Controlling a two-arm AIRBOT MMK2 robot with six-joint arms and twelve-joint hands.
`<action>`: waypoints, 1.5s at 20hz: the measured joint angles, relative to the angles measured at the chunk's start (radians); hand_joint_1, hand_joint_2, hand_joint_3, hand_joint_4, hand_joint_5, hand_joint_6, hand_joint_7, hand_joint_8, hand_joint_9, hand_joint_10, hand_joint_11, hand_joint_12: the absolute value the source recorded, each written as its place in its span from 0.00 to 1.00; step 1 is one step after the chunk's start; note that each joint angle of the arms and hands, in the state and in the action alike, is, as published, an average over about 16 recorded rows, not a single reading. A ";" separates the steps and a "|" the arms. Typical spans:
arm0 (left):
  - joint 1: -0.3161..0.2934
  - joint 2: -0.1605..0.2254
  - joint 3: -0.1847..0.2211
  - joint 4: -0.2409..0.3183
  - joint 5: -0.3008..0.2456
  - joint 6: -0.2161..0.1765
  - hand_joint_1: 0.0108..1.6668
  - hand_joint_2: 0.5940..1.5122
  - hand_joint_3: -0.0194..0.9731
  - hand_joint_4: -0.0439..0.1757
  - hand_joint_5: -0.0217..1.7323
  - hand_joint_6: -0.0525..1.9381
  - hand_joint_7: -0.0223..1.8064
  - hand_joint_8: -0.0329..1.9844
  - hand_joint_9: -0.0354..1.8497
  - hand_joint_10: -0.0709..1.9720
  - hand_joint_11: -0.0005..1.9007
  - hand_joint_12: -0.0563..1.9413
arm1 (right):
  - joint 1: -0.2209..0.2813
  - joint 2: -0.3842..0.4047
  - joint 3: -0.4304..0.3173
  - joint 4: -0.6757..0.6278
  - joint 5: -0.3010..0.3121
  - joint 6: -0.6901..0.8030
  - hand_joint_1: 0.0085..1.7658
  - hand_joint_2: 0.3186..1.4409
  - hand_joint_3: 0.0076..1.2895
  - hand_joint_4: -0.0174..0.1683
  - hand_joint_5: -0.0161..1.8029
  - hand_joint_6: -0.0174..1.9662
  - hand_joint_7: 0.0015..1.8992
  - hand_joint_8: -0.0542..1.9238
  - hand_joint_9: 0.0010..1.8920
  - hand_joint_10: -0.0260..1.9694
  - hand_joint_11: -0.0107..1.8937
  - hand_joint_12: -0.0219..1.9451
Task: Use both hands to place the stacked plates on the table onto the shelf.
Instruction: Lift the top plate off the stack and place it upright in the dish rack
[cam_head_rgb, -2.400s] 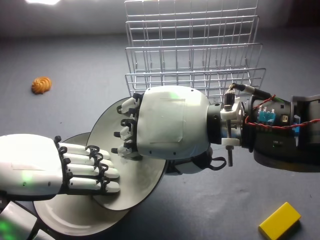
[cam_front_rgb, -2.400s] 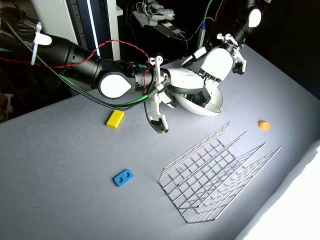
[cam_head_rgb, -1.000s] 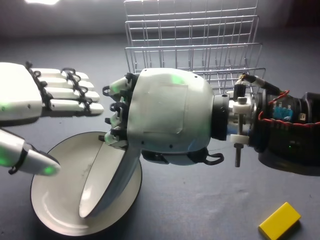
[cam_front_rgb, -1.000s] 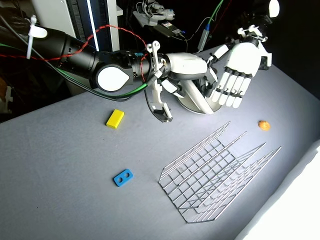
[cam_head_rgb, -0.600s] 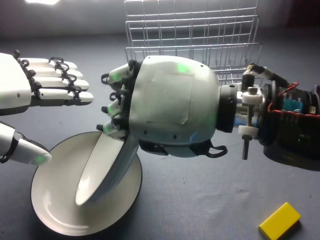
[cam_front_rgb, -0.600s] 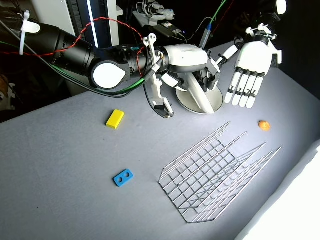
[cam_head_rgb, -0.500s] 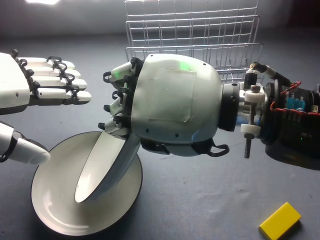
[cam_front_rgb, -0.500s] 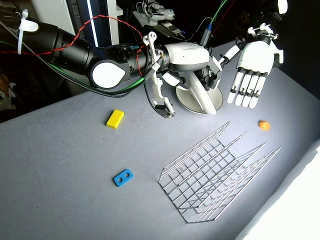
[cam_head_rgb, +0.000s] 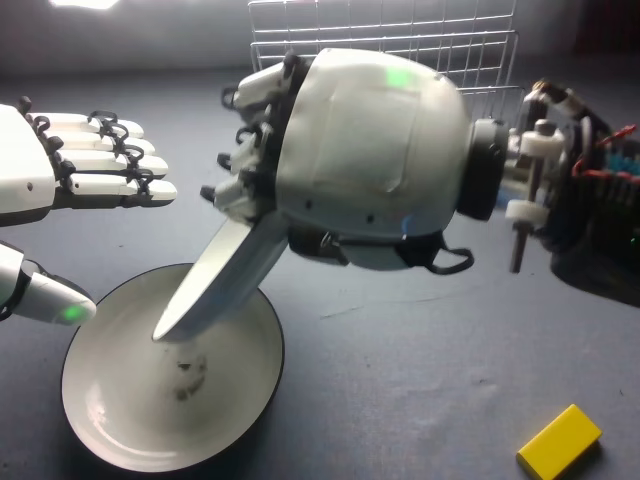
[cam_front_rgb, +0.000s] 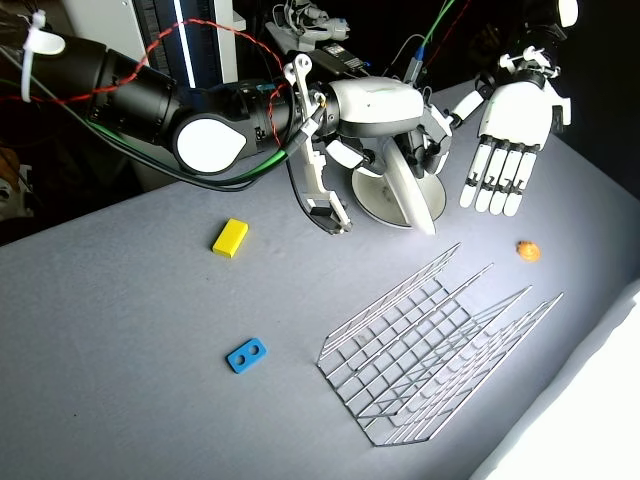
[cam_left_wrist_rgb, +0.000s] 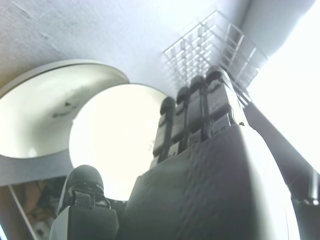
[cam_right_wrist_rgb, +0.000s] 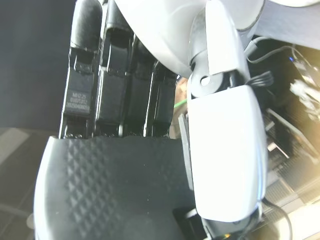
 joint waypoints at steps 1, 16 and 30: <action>0.000 0.000 0.002 -0.001 0.009 0.000 0.01 0.55 0.04 0.23 0.06 0.04 0.03 0.02 0.03 0.04 0.01 0.02 | 0.005 0.006 -0.002 0.003 0.005 0.000 0.67 0.61 0.01 0.21 0.52 0.51 0.54 0.45 0.65 0.02 0.38 0.53; -0.002 0.000 0.046 -0.012 0.206 -0.009 0.01 0.55 0.04 0.23 0.05 0.04 0.03 0.02 0.03 0.04 0.01 0.02 | 0.131 0.098 -0.013 0.146 0.045 0.035 0.67 0.61 0.01 0.23 0.50 0.53 0.53 0.47 0.64 0.02 0.38 0.53; -0.003 0.000 0.055 -0.010 0.189 -0.010 0.01 0.55 0.04 0.23 0.04 0.04 0.02 0.02 0.03 0.04 0.01 0.02 | 0.222 0.132 0.058 0.398 -0.088 0.153 0.67 0.61 0.01 0.20 0.49 0.53 0.53 0.51 0.63 0.02 0.37 0.54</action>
